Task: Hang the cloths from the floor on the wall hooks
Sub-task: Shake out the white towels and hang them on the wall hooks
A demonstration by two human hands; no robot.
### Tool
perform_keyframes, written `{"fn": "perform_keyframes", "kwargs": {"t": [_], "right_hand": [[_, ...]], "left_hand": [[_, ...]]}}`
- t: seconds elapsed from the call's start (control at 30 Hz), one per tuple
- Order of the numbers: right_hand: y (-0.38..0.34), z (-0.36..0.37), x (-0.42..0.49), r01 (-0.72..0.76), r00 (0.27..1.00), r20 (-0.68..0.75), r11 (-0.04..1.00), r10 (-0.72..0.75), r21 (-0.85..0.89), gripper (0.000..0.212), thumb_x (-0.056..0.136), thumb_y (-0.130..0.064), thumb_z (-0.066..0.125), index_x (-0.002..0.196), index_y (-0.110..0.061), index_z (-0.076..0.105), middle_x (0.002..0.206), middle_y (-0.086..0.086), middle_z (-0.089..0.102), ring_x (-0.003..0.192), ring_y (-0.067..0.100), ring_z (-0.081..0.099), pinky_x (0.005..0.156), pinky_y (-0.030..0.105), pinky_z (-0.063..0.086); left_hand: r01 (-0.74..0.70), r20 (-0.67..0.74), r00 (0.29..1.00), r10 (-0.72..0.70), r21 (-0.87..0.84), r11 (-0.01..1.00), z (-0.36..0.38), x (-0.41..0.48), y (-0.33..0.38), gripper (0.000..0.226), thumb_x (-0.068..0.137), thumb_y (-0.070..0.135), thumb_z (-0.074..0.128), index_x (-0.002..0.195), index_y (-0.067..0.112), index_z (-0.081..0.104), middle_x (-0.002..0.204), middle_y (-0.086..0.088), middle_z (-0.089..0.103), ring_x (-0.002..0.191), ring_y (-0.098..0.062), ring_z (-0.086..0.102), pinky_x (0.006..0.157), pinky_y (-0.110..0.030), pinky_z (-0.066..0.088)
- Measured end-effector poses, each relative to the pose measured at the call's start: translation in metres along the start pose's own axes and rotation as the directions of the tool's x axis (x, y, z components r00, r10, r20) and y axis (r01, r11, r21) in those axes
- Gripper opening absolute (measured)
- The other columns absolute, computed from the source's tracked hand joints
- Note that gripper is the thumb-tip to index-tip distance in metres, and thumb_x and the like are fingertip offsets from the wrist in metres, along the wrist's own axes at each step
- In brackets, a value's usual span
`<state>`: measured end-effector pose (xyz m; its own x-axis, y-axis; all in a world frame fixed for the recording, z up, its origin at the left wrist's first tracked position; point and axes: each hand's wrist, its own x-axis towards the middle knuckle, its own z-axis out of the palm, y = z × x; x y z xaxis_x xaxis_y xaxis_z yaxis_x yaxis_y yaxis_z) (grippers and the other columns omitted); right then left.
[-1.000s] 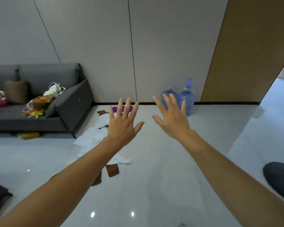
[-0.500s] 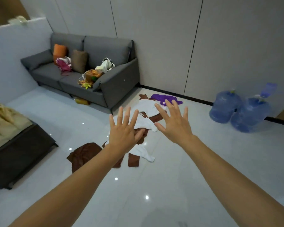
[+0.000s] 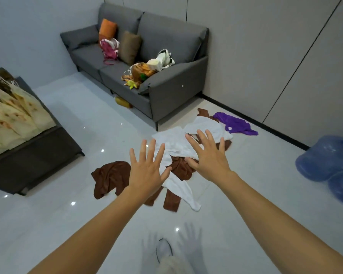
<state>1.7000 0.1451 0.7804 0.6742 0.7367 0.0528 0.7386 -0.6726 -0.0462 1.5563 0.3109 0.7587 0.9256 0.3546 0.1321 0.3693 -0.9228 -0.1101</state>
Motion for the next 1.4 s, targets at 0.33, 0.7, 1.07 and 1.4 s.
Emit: {"fn": "perform_keyframes", "kwargs": {"t": [0.33, 0.7, 1.07, 1.4], "right_hand": [[-0.003, 0.048, 0.170, 0.138, 0.988, 0.066, 0.990, -0.140, 0.021, 0.076, 0.090, -0.074, 0.023, 0.149, -0.044, -0.013, 0.164, 0.001, -0.006, 0.150, 0.029, -0.006, 0.115, 0.062, -0.001], [0.033, 0.208, 0.307, 0.367, 0.910, 0.149, 0.920, -0.386, 0.141, 0.079, 0.082, -0.080, 0.003, 0.151, -0.043, -0.009, 0.164, 0.000, 0.000, 0.151, 0.026, -0.003, 0.116, 0.057, -0.004], [0.040, 0.541, 0.360, 0.379, 0.873, 0.258, 0.909, -0.413, 0.173, 0.078, 0.089, -0.075, 0.018, 0.153, -0.039, -0.008, 0.164, 0.000, 0.001, 0.151, 0.023, -0.003, 0.118, 0.053, -0.001], [0.026, 0.757, 0.376, 0.323, 0.862, 0.281, 0.884, -0.423, 0.339, 0.075, 0.094, -0.062, 0.040, 0.154, -0.038, 0.004, 0.159, 0.008, 0.021, 0.144, 0.025, 0.025, 0.112, 0.045, 0.034]], "left_hand": [[0.126, 0.062, 0.990, -0.128, 0.042, 0.991, 0.046, 0.118, -0.066, 0.076, 0.089, 0.069, 0.022, 0.149, 0.024, 0.031, 0.156, -0.012, 0.027, 0.143, -0.038, 0.025, 0.108, -0.064, 0.026], [0.341, 0.114, 0.933, -0.341, 0.024, 0.940, 0.193, 0.205, -0.060, 0.074, 0.091, 0.069, 0.028, 0.151, 0.026, 0.028, 0.157, -0.009, 0.027, 0.144, -0.036, 0.023, 0.112, -0.061, 0.019], [0.403, 0.157, 0.900, -0.406, 0.050, 0.914, 0.507, 0.213, -0.051, 0.072, 0.092, 0.066, 0.022, 0.149, 0.023, 0.034, 0.155, -0.011, 0.031, 0.143, -0.036, 0.027, 0.111, -0.061, 0.022], [0.306, 0.268, 0.902, -0.338, 0.155, 0.939, 0.724, 0.198, -0.054, 0.074, 0.093, 0.066, 0.013, 0.154, 0.026, 0.000, 0.162, -0.010, 0.002, 0.148, -0.034, 0.000, 0.115, -0.060, 0.004]]}}
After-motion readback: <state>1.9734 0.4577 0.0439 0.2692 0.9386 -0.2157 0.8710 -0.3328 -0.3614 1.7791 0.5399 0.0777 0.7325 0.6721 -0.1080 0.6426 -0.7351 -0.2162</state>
